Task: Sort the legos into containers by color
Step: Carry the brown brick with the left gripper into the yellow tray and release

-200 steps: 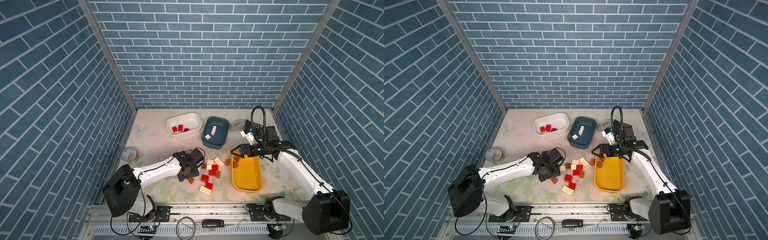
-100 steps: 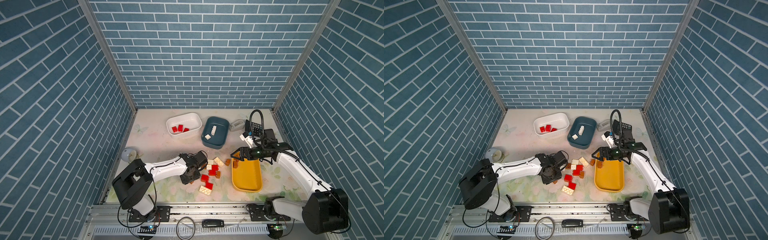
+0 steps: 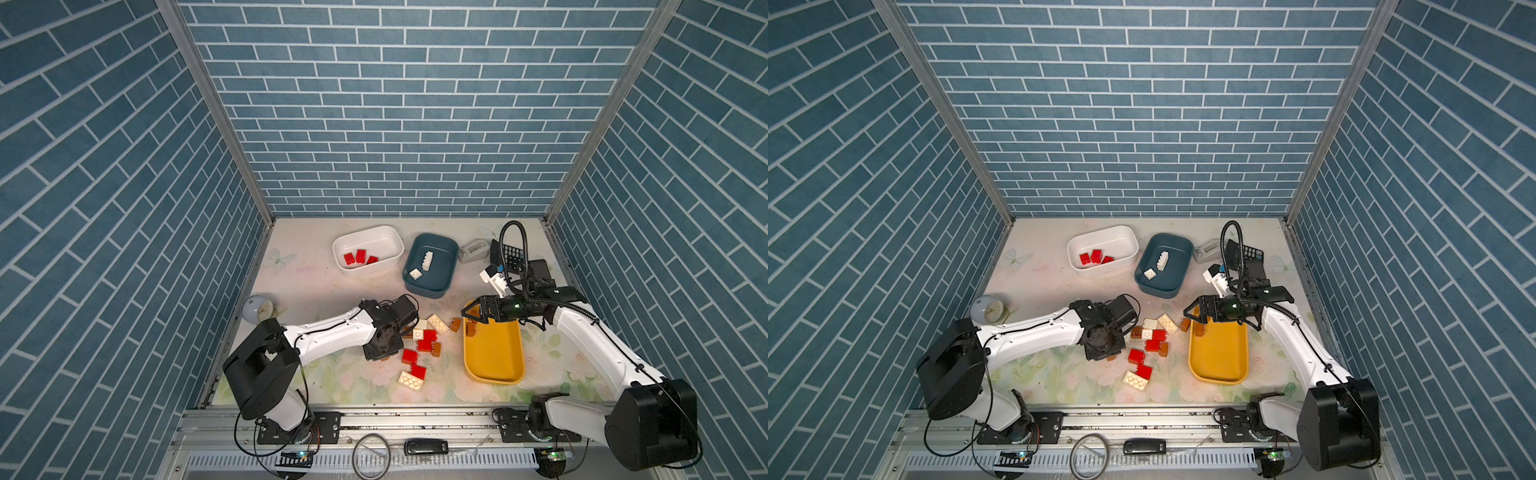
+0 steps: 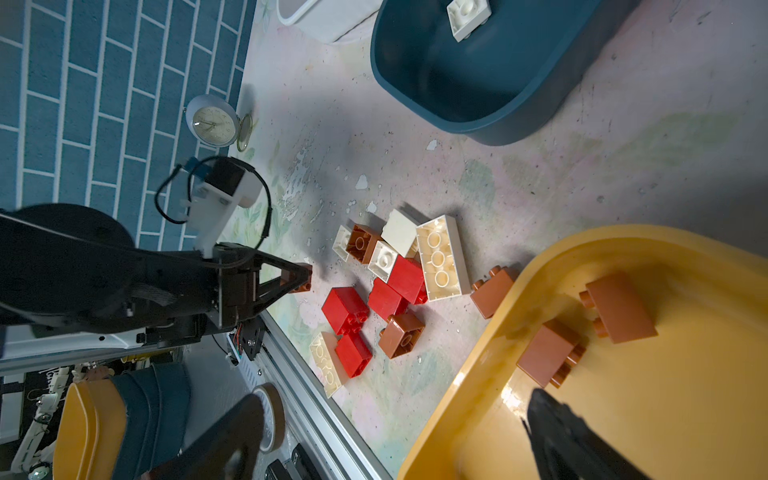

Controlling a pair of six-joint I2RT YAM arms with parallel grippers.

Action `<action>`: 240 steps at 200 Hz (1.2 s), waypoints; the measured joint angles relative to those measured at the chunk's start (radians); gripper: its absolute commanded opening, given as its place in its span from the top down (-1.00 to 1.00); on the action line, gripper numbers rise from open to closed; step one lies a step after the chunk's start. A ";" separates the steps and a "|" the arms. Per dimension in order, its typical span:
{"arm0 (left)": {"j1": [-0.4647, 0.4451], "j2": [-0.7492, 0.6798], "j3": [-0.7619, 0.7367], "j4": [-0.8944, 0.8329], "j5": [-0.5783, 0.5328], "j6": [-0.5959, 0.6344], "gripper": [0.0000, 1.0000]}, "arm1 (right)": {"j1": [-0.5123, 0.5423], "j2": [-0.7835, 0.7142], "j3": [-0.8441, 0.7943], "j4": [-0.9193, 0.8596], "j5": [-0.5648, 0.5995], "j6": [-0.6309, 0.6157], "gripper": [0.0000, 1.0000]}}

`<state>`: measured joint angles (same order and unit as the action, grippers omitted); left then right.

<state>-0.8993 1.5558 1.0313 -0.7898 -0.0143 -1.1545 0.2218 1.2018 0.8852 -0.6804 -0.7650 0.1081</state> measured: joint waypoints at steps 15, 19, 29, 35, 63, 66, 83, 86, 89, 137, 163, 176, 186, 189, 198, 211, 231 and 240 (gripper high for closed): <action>0.018 0.000 0.084 0.000 -0.005 0.087 0.64 | 0.000 -0.005 0.018 -0.003 0.011 0.000 -0.98; 0.024 0.000 0.109 0.001 -0.003 0.119 0.65 | -0.002 -0.007 0.023 -0.004 0.014 0.000 -0.98; 0.033 0.009 0.165 0.008 0.006 0.179 0.66 | -0.007 -0.012 0.034 -0.010 0.021 -0.001 -0.97; 0.037 0.018 0.198 0.016 0.017 0.216 0.66 | -0.011 -0.016 0.042 -0.016 0.023 -0.002 -0.98; 0.043 0.092 0.309 0.088 0.096 0.358 0.68 | -0.065 -0.029 0.069 -0.045 0.035 -0.004 -0.96; 0.042 0.098 0.315 0.098 0.106 0.369 0.67 | -0.073 -0.030 0.070 -0.047 0.035 -0.004 -0.96; 0.036 0.138 0.338 0.155 0.165 0.423 0.67 | -0.126 -0.040 0.070 -0.063 0.036 -0.004 -0.96; 0.035 0.143 0.342 0.163 0.174 0.431 0.67 | -0.133 -0.041 0.070 -0.064 0.036 -0.004 -0.96; 0.032 0.151 0.347 0.172 0.184 0.439 0.67 | -0.141 -0.043 0.071 -0.068 0.037 -0.004 -0.96; -0.021 0.274 0.431 0.324 0.311 0.518 0.67 | -0.212 -0.074 0.071 -0.112 0.061 -0.008 -0.96; -0.051 0.333 0.465 0.393 0.348 0.528 0.65 | -0.246 -0.079 0.084 -0.130 0.079 -0.012 -0.96; -0.062 0.361 0.472 0.420 0.366 0.528 0.61 | -0.262 -0.081 0.095 -0.138 0.088 -0.019 -0.96; -0.069 0.385 0.481 0.433 0.380 0.530 0.57 | -0.272 -0.083 0.105 -0.146 0.094 -0.025 -0.96; -0.071 0.394 0.485 0.438 0.383 0.530 0.56 | -0.276 -0.084 0.107 -0.147 0.097 -0.029 -0.96; -0.077 0.415 0.493 0.452 0.395 0.531 0.52 | -0.284 -0.086 0.113 -0.154 0.101 -0.035 -0.96; -0.087 0.435 0.496 0.467 0.409 0.531 0.47 | -0.293 -0.088 0.121 -0.163 0.108 -0.039 -0.96; -0.100 0.443 0.496 0.467 0.426 0.538 0.26 | -0.303 -0.089 0.127 -0.174 0.113 -0.050 -0.96; -0.103 0.443 0.496 0.467 0.431 0.536 0.20 | -0.306 -0.089 0.129 -0.178 0.116 -0.055 -0.96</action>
<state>-1.0019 1.9984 1.5276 -0.3233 0.4171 -0.6189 -0.0841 1.1133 1.0142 -0.8581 -0.6495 0.0532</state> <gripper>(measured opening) 0.366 0.981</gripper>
